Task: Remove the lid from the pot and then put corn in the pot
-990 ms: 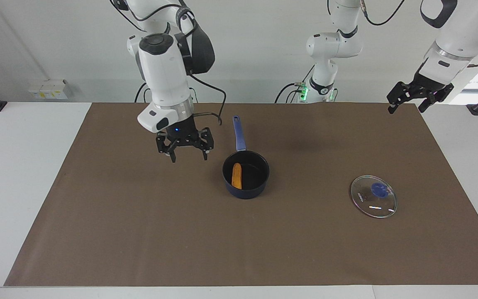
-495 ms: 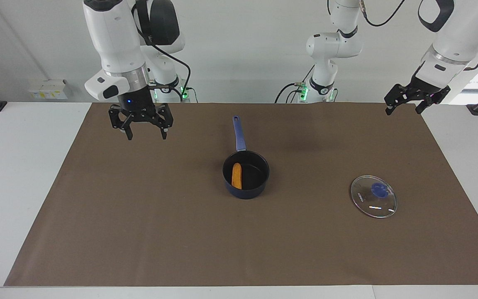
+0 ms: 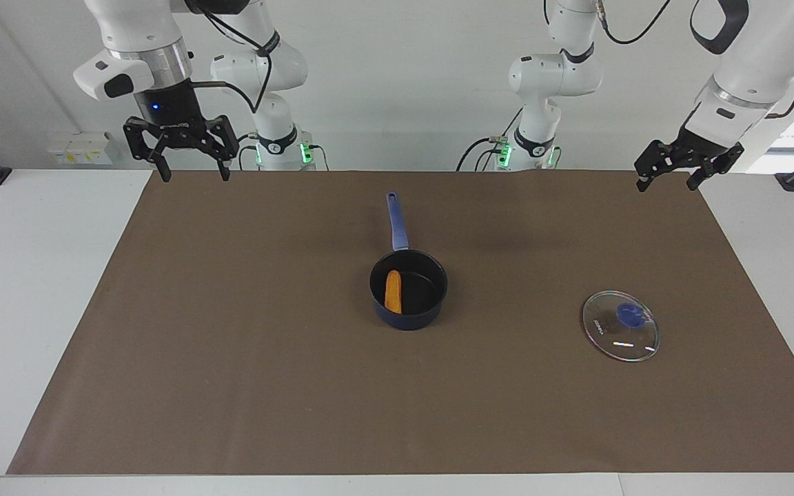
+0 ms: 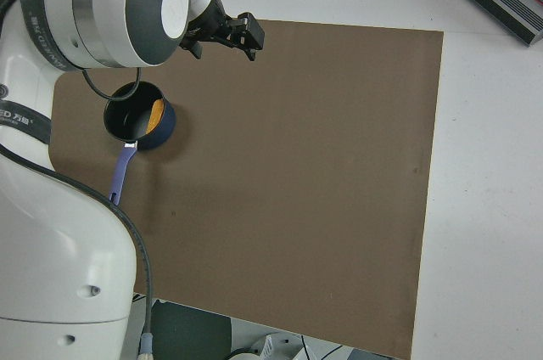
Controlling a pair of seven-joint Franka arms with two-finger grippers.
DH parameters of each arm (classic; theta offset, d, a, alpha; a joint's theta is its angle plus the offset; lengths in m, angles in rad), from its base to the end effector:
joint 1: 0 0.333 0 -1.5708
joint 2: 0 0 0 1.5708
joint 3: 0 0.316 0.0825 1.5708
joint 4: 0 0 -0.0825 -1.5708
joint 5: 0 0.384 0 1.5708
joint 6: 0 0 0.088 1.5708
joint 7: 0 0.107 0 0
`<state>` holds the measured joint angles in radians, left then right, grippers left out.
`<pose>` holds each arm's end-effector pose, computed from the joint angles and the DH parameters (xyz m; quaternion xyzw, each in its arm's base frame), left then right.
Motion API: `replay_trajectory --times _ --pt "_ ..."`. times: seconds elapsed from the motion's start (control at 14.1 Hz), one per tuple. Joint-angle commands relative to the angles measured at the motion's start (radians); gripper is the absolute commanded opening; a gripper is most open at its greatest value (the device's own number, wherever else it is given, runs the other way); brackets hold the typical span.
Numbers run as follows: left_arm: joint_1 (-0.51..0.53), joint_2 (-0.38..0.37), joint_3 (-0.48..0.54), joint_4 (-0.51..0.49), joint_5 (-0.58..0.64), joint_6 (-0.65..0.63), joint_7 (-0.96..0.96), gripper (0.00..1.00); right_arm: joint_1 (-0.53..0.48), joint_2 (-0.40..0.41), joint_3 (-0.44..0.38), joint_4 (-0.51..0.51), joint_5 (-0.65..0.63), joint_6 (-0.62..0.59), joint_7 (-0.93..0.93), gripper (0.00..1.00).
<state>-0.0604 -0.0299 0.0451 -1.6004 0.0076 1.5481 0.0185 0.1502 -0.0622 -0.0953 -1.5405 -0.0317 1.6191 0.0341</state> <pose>0.5425 -0.0071 0.6250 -0.9998 0.0169 0.0112 0.0031 0.5391 0.0244 0.6774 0.9974 0.0099 0.0707 0.0098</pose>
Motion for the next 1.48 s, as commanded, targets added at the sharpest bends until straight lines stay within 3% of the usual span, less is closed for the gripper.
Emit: replay_trajectory --times 0.0,0.57,0.71,1.41 --pt "-0.015 -0.025 0.012 -0.018 -0.005 0.006 -0.006 1.0 -0.058 -0.019 -0.006 -0.018 0.012 -0.025 -0.029 1.0" --pt "-0.001 -0.025 0.025 -0.018 -0.003 0.007 -0.008 1.0 -0.061 -0.028 -0.024 -0.018 0.012 -0.128 -0.14 1.0" --pt "0.004 -0.024 0.025 -0.018 -0.003 0.007 -0.008 1.0 -0.063 -0.036 -0.056 -0.024 0.012 -0.122 -0.155 1.0" --pt "0.004 -0.024 0.025 -0.018 -0.003 0.007 -0.006 1.0 -0.084 -0.033 -0.061 -0.023 0.012 -0.093 -0.152 1.0"
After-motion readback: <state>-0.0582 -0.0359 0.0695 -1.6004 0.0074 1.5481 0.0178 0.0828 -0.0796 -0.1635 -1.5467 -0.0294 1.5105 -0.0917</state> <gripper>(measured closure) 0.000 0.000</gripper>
